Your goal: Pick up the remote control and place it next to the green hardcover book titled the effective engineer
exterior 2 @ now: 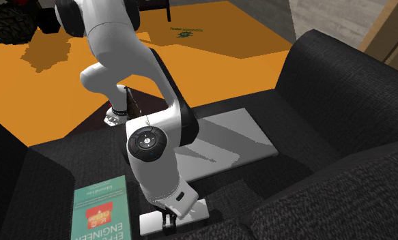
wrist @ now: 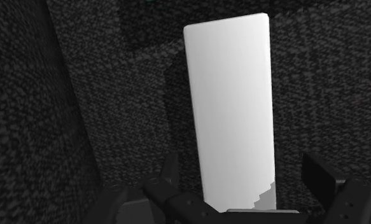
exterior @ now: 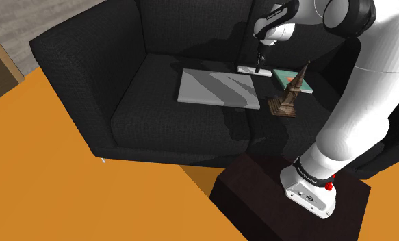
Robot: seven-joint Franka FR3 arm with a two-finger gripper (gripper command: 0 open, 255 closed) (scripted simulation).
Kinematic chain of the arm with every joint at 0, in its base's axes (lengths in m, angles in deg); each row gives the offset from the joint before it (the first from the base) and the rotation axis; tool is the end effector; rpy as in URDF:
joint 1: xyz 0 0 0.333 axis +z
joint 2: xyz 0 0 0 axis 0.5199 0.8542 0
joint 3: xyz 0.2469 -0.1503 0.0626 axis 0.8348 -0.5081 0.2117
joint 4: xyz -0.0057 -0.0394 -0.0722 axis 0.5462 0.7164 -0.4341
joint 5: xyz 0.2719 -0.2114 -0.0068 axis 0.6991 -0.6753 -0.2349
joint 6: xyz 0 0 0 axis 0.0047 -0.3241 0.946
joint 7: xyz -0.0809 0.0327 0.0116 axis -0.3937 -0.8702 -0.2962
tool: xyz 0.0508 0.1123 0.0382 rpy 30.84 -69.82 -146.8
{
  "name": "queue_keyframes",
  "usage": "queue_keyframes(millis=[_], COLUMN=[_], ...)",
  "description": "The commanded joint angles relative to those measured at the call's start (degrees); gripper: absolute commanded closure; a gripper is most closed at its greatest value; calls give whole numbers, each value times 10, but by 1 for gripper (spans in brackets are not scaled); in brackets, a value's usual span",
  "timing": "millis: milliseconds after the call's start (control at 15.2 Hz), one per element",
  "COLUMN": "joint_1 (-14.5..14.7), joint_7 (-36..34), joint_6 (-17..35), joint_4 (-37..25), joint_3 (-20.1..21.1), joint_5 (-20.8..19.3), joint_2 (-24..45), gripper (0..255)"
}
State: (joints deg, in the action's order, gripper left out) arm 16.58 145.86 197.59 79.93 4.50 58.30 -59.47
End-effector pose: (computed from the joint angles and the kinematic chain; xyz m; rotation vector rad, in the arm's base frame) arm 0.4781 -0.3339 0.3408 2.9368 0.9013 0.0642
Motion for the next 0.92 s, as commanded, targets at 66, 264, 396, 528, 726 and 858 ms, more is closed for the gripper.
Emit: queue_keyframes(millis=[66,264,396,528,726,858], joint_1=[0,6,7,7,7,7], joint_7=[0,-11,-14,-14,-14,-14], joint_6=[0,-47,-59,-59,-59,-59], joint_4=[0,-17,-23,-23,-23,-23], joint_3=[0,-6,-8,-8,-8,-8], joint_5=[0,-17,-21,-21,-21,-21], joint_2=[0,-32,-40,-40,-40,-40], gripper=[0,0,0,0,0,0])
